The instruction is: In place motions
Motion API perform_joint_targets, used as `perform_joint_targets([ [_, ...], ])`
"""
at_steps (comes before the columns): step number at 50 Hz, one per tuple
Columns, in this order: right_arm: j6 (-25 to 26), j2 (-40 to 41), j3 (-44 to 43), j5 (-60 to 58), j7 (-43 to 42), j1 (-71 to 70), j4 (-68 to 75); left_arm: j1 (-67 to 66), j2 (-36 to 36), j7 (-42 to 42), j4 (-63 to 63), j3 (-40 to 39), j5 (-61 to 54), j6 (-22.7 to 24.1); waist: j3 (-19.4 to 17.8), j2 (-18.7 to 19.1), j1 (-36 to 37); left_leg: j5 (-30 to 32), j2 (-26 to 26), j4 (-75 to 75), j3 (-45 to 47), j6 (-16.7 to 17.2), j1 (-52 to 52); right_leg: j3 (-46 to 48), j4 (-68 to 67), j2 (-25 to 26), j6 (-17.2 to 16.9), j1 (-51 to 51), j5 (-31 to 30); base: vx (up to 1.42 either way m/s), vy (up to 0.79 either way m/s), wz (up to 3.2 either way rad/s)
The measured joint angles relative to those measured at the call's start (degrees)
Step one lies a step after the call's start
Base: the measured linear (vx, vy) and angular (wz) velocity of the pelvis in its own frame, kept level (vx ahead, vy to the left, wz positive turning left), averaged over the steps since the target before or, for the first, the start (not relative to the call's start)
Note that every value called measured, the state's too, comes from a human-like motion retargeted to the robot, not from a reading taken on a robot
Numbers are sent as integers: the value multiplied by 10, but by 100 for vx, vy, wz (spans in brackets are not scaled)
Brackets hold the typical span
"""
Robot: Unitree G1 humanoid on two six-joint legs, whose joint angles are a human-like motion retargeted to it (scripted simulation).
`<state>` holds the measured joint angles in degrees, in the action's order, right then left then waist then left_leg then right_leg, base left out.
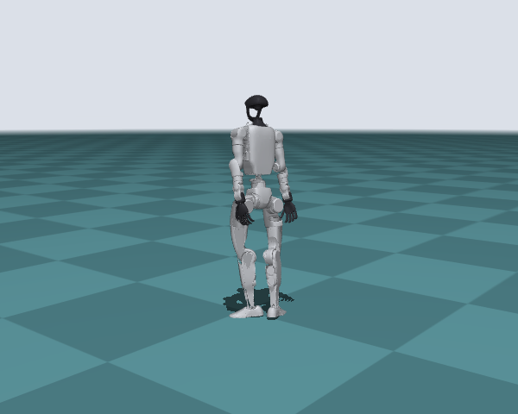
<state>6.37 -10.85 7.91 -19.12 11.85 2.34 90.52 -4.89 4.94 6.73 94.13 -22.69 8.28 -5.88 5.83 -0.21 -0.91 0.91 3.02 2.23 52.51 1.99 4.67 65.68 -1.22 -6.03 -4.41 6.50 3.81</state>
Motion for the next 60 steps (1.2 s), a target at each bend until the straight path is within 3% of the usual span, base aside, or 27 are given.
perform_joint_targets([
  [10, -12, 40, 8, 14, 5, -18, -60, -29, -36, 11, 0, -27, -21, 8, 15, 5, -11, -5, -51, -51, -104, -29, 6, 71, -15, 4, -24, 34, 3, 21, -24, 82],
  [17, -22, 68, 27, 46, 41, -25, -90, -19, -44, 18, -25, -34, -39, 8, 14, -24, 92, -6, -37, -44, -41, -24, 11, -1, -25, -29, -25, 26, -6, 20, -20, -88],
  [22, -23, 67, 40, 16, 38, -29, -95, -10, -27, 3, -52, 13, -2, 13, 27, -10, 54, -30, -49, -44, -98, -27, 11, 53, -44, -30, -41, 41, -13, 18, -19, 68],
  [27, -29, 55, 31, 7, 11, -19, -93, 8, -14, -13, -83, 53, 33, 18, 16, 30, 34, -40, -22, -46, -135, -29, -3, 46, -131, -47, -18, 61, -60, 22, -20, 60],
  [30, -28, 44, 10, 16, -1, -14, -84, 33, -11, 0, -88, 60, 34, 17, 1, 63, 11, -41, 5, -47, -166, -28, -11, -18, -290, -105, 46, 28, -87, 18, -18, 81],
  [32, -29, 38, -5, 29, -11, -12, -71, 50, -8, 12, -82, 60, 28, 17, 12, 37, 38, -44, -21, -53, -134, -30, -1, -197, -371, -146, 29, -62, -81, 4, -22, -111],
  [33, -33, 35, -12, 40, -16, -12, -63, 59, -6, 19, -78, 59, 25, 15, 19, 4, 87, -48, -44, -57, -78, -29, 6, -348, -420, -160, -1, -146, -62, -3, -28, -192],
  [35, -36, 36, -35, 72, -26, -9, -51, 73, 1, 28, -69, 67, 22, 11, 20, -7, 81, -45, -53, -57, -85, -32, 16, -453, -456, -131, -27, -212, -40, -3, -34, 126],
  [37, -29, 38, -55, 103, -29, -8, -37, 87, 7, 32, -59, 76, 18, 8, -7, 56, -57, -28, -19, -42, -247, -41, 25, -349, -448, -83, -17, -192, -28, -7, -39, 488],
  [40, -22, 33, -57, 121, -20, -14, -19, 98, 12, 44, -57, 77, 19, 5, -21, 48, -53, -30, -19, -36, -249, -43, 29, -448, -384, -19, -19, -233, 3, -18, -26, 82],
  [43, -17, 34, -55, 110, -23, -11, -6, 95, 16, 53, -63, 84, 30, 4, -19, 37, -83, -26, -39, -35, -286, -45, 39, -538, -282, 27, -44, -252, 31, -11, -19, 110],
  [45, -18, 34, -53, 100, -28, -5, -1, 89, 16, 53, -65, 88, 40, 5, -20, 26, -96, -25, -58, -36, -306, -46, 34, -581, -200, 37, -50, -241, 43, -4, -11, 114],
  [48, -18, 37, -50, 87, -26, 11, 3, 80, 15, 50, -57, 100, 48, 3, -30, 4, -100, -27, -91, -36, -333, -50, 6, -569, -92, 39, -14, -190, 28, 4, -3, 82],
  [50, -14, 40, -47, 75, -14, 20, 7, 79, 19, 55, -46, 101, 57, -5, -23, -19, -53, -32, -107, -41, -306, -49, -9, -596, -79, 42, -4, -173, 28, 9, 0, -35],
  [55, -2, 50, -38, 36, -6, 12, -1, 66, -9, -4, -25, 82, 23, 14, -44, 0, -46, -43, -92, -14, -353, -56, -29, -545, -10, 47, -18, -106, -3, 2, 2, 60],
  [57, -6, 53, -17, 13, -20, 10, -10, 51, -13, 6, -23, 73, 13, 24, -31, 6, -73, -48, -97, -8, -376, -58, -28, -521, 17, 58, -13, -87, -8, 16, 4, 85],
  [60, -7, 61, 10, -6, -37, 11, -14, 23, -14, 24, -23, 65, 45, 6, 21, 5, -72, -51, -100, -14, -371, -50, -14, -529, 4, 47, -12, -111, 3, 19, 2, 0],
])
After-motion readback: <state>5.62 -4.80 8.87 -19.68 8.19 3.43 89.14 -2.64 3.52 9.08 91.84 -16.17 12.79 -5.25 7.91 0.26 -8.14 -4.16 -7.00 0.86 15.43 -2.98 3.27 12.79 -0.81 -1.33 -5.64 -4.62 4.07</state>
